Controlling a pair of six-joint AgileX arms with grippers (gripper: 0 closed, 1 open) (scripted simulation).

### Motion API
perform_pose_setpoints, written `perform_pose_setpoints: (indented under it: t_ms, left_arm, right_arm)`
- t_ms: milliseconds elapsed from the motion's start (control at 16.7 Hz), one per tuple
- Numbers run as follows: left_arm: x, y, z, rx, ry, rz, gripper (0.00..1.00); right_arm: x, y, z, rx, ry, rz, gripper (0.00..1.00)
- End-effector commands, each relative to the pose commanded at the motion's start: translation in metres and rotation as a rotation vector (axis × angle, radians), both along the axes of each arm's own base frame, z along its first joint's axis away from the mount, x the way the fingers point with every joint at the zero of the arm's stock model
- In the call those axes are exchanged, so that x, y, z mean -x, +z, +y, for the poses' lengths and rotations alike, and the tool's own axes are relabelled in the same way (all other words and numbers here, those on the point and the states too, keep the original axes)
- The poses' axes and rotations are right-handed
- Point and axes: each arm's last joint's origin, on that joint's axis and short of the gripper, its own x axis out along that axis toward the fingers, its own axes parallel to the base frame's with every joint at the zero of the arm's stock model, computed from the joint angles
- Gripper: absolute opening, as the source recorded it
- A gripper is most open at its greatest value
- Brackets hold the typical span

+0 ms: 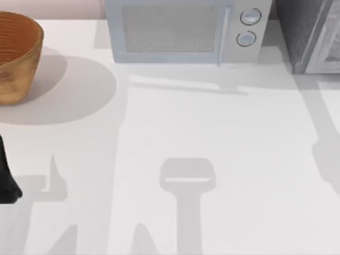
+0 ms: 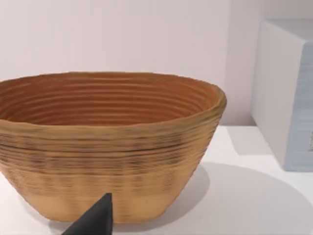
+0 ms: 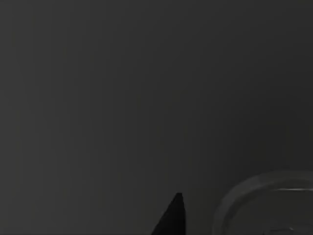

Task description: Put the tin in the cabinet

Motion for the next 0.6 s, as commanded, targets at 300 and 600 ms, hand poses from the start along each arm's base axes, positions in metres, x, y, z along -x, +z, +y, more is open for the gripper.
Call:
perform_pose_setpoints:
  t_ms: [300,600]
  left_arm:
    - [0.0000,0.0000,0.0000,0.000,0.000,0.000,1.00]
    - [0.0000,0.0000,0.0000,0.000,0.000,0.000,1.00]
  right_arm:
    - [0.0000,0.0000,0.0000,0.000,0.000,0.000,1.00]
    - [0.0000,0.0000,0.0000,0.000,0.000,0.000,1.00]
